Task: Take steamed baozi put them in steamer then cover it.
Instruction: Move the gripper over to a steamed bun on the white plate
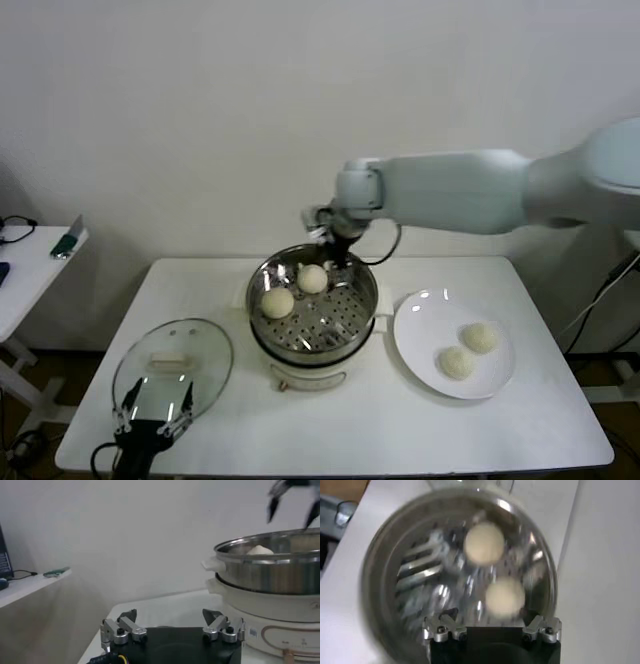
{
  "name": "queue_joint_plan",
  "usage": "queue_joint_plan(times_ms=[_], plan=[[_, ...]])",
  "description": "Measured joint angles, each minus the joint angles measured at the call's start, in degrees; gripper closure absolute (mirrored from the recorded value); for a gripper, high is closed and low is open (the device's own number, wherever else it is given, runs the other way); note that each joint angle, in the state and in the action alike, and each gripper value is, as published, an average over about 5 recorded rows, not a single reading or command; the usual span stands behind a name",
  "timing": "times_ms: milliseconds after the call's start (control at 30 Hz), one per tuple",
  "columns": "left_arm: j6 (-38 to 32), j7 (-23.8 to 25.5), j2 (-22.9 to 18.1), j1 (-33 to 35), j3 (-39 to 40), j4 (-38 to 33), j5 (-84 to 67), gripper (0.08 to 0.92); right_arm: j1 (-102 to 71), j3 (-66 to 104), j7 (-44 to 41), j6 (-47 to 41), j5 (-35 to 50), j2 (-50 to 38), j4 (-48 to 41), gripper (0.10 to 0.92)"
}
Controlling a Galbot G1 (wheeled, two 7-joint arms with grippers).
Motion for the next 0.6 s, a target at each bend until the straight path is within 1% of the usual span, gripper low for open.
queue_joint_plan(times_ms=[167, 333, 600], plan=[[0.4, 0.2, -0.1, -0.7, 0.1, 0.2, -0.1, 0.177, 2.9, -4.4, -1.8, 1.1, -4.1, -9.9, 4.9, 0.202], [0.5, 0.1, -0.3, -1.0, 0.5, 0.3, 0.0, 0.177, 1.7, -5.9, -1.8, 0.9, -9.1, -18.3, 7.9, 0.203], [0.5, 0.1, -1.4, -1.0, 1.1, 0.4, 1.0, 0.177, -6.6, -2.8, 0.5, -0.9, -16.0, -25.9, 9.2, 0.203]])
